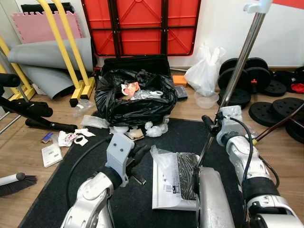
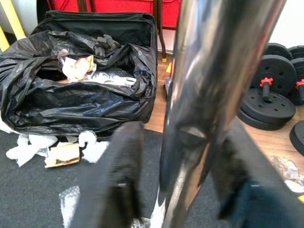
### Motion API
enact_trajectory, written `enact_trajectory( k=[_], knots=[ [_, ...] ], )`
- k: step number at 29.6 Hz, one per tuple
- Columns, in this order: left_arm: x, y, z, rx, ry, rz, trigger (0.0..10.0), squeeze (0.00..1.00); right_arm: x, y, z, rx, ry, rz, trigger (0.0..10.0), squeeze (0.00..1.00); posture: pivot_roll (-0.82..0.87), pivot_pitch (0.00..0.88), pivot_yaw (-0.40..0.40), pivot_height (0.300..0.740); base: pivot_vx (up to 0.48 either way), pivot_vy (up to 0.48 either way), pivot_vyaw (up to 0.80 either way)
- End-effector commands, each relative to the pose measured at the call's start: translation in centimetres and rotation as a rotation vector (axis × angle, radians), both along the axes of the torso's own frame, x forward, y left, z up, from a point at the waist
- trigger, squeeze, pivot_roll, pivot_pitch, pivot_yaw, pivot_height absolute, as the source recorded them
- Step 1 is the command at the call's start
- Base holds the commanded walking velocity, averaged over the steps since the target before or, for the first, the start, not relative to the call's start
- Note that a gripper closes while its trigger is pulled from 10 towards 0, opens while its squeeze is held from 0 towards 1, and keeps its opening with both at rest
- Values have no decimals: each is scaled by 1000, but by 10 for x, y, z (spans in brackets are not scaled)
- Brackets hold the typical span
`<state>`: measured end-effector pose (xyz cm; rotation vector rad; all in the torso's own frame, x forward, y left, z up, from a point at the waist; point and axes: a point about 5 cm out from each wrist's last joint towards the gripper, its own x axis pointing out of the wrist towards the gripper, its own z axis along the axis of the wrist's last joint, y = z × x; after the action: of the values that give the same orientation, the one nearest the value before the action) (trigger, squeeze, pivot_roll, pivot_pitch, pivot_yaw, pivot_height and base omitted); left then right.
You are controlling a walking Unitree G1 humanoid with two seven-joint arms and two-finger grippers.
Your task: Sweep floor
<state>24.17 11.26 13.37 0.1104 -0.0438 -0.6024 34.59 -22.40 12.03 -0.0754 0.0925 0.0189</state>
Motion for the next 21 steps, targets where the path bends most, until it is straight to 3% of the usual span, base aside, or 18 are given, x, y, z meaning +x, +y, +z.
enact_trajectory(
  k=[1, 13, 21],
  knots=[
    [-2, 1, -1, -1, 2, -10, 10000, 0, 1, -2, 2, 8, -14, -9, 0, 0, -142, 0, -12, 386, 0, 0, 0],
    [-2, 0, -2, -1, 7, -12, 10000, 0, 3, -4, 1, 14, -18, -14, 0, 0, -141, 0, -10, 386, 0, 0, 0],
    [-1, 1, -1, 0, 5, -11, 10000, 0, 3, -3, 0, 79, -33, -20, 0, 0, -142, 0, -8, 386, 0, 0, 0]
  ],
)
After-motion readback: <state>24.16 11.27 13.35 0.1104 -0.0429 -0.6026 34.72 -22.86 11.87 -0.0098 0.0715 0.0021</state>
